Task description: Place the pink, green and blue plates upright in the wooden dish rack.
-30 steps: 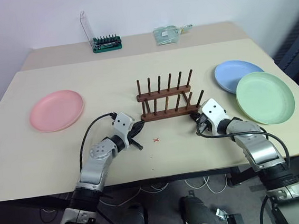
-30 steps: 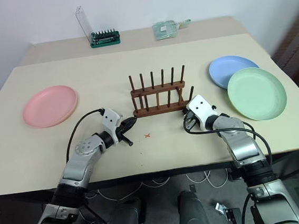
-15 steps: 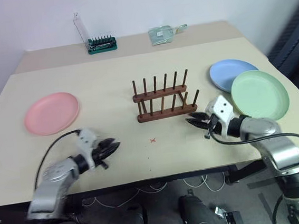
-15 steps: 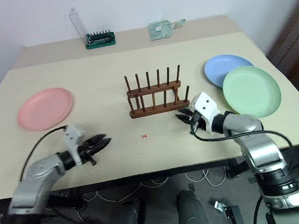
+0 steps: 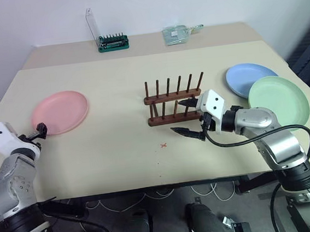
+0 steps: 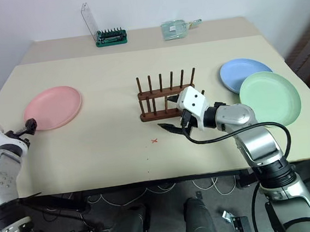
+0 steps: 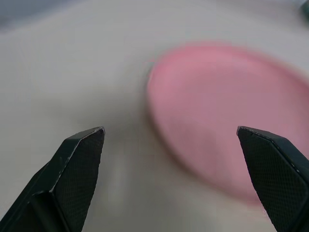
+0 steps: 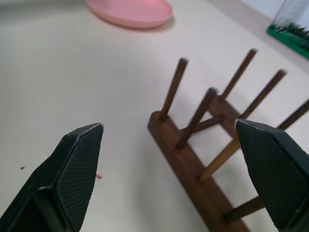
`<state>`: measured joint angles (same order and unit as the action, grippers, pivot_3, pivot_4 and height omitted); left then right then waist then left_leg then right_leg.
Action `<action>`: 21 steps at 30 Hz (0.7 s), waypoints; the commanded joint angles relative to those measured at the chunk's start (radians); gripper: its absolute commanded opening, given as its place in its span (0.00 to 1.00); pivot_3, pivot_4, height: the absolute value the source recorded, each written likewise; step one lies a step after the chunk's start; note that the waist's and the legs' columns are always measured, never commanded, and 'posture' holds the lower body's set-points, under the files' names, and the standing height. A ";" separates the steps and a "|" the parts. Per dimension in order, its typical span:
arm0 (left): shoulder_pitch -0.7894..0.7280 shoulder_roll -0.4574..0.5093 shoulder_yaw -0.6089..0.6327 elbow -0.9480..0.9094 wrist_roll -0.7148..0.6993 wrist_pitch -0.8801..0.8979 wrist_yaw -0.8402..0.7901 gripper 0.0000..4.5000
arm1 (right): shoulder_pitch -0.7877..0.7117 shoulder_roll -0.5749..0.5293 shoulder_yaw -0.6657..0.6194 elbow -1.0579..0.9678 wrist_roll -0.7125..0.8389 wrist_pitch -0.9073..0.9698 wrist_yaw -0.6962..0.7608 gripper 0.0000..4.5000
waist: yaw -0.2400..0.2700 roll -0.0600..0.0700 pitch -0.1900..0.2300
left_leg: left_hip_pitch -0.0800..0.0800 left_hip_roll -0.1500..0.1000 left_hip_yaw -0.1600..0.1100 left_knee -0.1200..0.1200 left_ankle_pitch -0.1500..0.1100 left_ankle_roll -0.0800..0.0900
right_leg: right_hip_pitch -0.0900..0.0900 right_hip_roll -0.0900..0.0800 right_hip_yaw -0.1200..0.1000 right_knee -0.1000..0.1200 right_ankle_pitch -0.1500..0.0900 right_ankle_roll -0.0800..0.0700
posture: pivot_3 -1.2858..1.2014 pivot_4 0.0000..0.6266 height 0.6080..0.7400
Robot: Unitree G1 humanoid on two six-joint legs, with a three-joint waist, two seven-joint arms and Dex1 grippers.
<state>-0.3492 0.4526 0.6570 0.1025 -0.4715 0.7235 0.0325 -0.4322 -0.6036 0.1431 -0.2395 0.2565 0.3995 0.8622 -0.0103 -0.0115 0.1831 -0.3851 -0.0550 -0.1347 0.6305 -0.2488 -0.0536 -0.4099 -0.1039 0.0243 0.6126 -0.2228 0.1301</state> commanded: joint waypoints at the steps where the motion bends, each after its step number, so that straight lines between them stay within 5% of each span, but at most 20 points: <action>1: -0.082 0.052 0.004 0.109 -0.002 0.002 -0.013 1.00 | -0.008 0.011 -0.009 -0.008 -0.005 -0.039 -0.001 0.99 | -0.003 -0.001 0.000 | 0.000 0.000 0.000 0.000 0.000 0.000 | 0.000 0.000 0.000 0.000 0.000 0.000 | 0.52 0.24 1.00; 6: -0.169 0.086 -0.024 0.285 0.010 -0.043 -0.071 1.00 | 0.008 0.013 -0.013 -0.009 -0.014 -0.053 -0.010 0.99 | -0.007 -0.002 0.001 | 0.000 0.000 0.000 -0.001 0.000 0.000 | -0.001 0.000 0.000 0.000 0.000 0.000 | 0.52 0.24 1.00; 9: -0.226 0.095 -0.024 0.375 0.029 -0.078 -0.042 0.80 | 0.029 0.006 -0.022 -0.025 -0.028 -0.057 -0.026 1.00 | -0.004 -0.002 0.000 | 0.000 0.000 0.000 -0.001 0.000 -0.001 | -0.001 0.000 0.000 0.001 0.000 0.000 | 0.52 0.24 1.00; 16: -0.255 0.077 -0.026 0.384 0.012 -0.176 -0.063 0.01 | 0.049 -0.005 -0.036 -0.076 -0.034 -0.042 -0.052 1.00 | -0.004 -0.002 0.001 | 0.000 0.000 0.000 -0.001 0.000 -0.001 | -0.001 0.000 0.000 0.001 0.000 0.000 | 0.52 0.24 1.00; 21: -0.250 -0.014 -0.128 0.072 0.003 -0.300 -0.130 0.01 | -0.044 0.015 -0.006 -0.093 -0.091 -0.098 -0.088 1.00 | 0.001 -0.004 0.002 | -0.002 0.000 0.000 0.000 0.001 -0.002 | -0.002 0.000 0.000 0.000 0.000 0.000 | 0.52 0.24 1.00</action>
<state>-0.5684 0.4458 0.5729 0.3172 -0.4610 0.4936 -0.0727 -0.4191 -0.6035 0.1429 -0.2794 0.1872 0.3552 0.7946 -0.0096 -0.0154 0.1846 -0.3888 -0.0550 -0.1350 0.6311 -0.2474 -0.0562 -0.4129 -0.1042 0.0245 0.6130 -0.2225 0.1299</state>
